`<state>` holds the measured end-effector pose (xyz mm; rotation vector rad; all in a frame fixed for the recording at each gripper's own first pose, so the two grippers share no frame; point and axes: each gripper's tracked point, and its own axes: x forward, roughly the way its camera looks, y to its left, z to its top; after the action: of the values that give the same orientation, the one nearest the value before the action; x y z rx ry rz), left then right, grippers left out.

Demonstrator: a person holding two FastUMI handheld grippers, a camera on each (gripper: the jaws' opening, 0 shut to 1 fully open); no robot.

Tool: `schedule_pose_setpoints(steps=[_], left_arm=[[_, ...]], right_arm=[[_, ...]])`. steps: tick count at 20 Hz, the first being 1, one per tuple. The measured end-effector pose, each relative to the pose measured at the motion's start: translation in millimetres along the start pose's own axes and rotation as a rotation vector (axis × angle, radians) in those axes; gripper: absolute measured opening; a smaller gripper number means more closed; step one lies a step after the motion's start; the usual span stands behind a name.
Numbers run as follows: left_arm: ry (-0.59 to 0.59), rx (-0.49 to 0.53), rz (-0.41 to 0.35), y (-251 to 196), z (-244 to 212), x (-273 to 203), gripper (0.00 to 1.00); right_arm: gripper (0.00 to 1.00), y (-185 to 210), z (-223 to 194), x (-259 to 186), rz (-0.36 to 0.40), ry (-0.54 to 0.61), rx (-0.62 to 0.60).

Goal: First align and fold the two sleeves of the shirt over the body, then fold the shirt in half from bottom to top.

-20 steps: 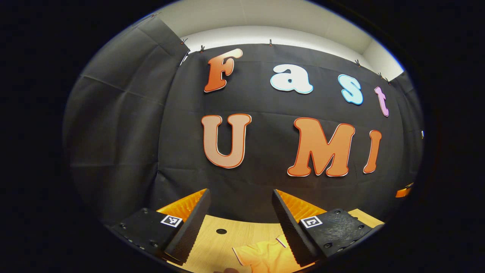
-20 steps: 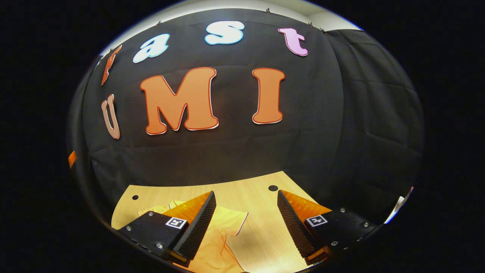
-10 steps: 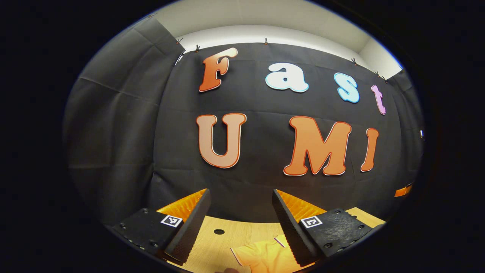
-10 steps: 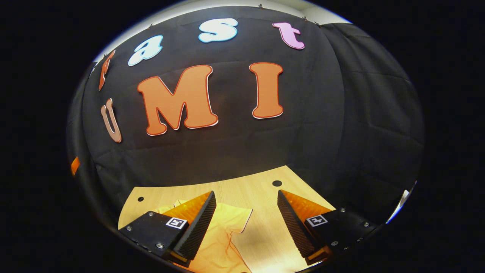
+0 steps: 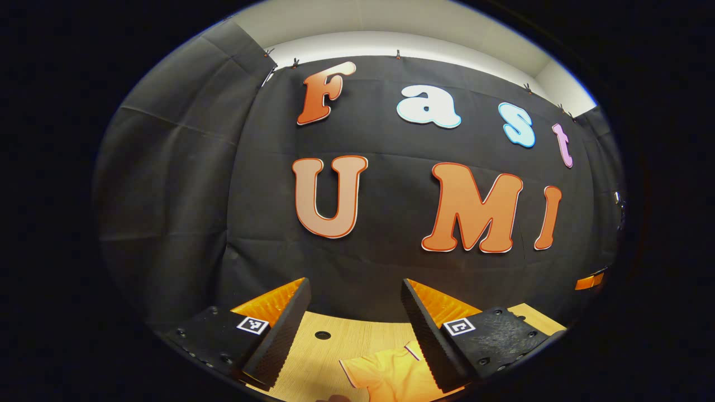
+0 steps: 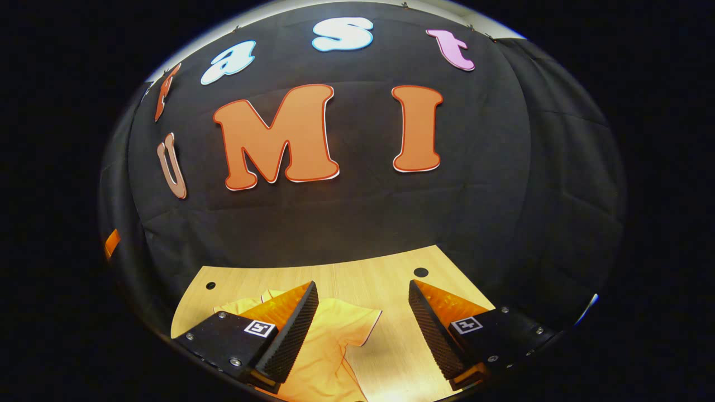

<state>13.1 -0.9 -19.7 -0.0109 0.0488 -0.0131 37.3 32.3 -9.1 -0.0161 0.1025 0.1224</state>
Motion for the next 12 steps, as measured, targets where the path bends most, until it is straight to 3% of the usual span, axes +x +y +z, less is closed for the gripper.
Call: schedule_pose_setpoints(steps=[6, 9, 12], left_arm=[[0.033, 0.022, 0.035, 14, -14, 8, 0.98], [0.047, 0.015, 0.034, 19, -24, 15, 0.98], [0.078, 0.025, 0.038, 24, -34, 22, 0.98]], right_arm=[[0.99, -13, -48, 59, -0.065, 0.266, 0.085], [0.99, -18, -95, 113, -0.088, 0.427, 0.22], [0.99, -24, -151, 150, -0.107, 0.606, 0.26]])
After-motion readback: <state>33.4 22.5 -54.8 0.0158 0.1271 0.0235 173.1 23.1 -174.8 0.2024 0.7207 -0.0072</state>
